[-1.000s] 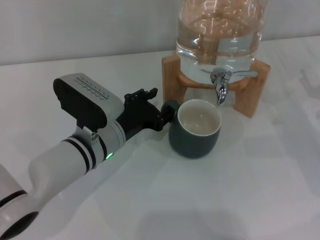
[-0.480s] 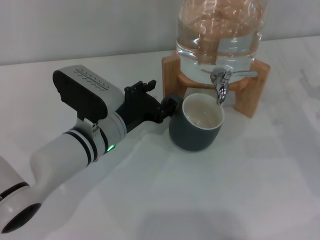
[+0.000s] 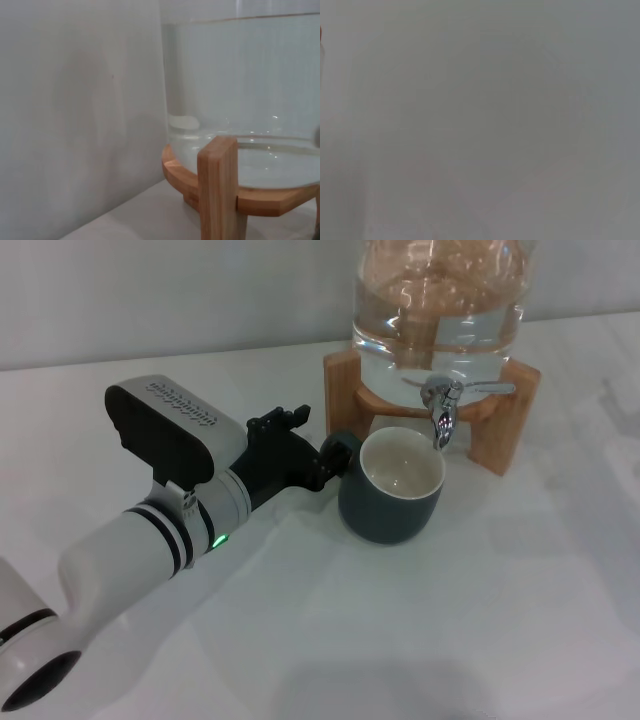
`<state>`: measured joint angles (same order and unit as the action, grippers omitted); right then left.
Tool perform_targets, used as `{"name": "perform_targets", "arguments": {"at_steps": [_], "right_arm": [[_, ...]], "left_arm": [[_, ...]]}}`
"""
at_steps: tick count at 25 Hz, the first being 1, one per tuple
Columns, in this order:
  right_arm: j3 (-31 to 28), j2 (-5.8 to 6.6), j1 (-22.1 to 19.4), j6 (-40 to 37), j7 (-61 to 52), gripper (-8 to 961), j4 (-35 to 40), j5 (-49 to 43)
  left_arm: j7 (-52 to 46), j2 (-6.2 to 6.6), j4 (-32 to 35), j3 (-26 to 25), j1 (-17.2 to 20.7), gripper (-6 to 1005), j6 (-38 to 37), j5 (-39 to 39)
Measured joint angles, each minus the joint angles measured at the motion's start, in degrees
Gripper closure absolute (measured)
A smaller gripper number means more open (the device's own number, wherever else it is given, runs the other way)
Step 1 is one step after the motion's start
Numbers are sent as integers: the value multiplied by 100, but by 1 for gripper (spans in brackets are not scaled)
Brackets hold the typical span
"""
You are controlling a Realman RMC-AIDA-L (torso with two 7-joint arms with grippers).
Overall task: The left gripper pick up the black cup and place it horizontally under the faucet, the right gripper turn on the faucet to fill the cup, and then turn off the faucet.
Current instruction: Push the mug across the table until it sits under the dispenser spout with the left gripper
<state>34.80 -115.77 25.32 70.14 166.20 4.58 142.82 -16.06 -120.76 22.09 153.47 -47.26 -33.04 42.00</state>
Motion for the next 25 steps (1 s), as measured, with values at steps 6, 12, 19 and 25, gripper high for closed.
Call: {"name": "perform_targets", "arguments": {"at_steps": [6, 12, 19, 25], "right_arm": [[0, 9, 23, -3, 0, 145, 25, 0], [0, 22, 37, -26, 0, 145, 41, 12], [-15, 30, 51, -34, 0, 145, 55, 18], [-12, 29, 52, -37, 0, 145, 61, 18]], "left_arm": [[-3, 0, 57, 8, 10, 306, 68, -16], [-10, 0, 58, -6, -14, 297, 68, -2], [-11, 0, 108, 9, -41, 184, 68, 1], [-15, 0, 138, 7, -12, 184, 100, 1]]}}
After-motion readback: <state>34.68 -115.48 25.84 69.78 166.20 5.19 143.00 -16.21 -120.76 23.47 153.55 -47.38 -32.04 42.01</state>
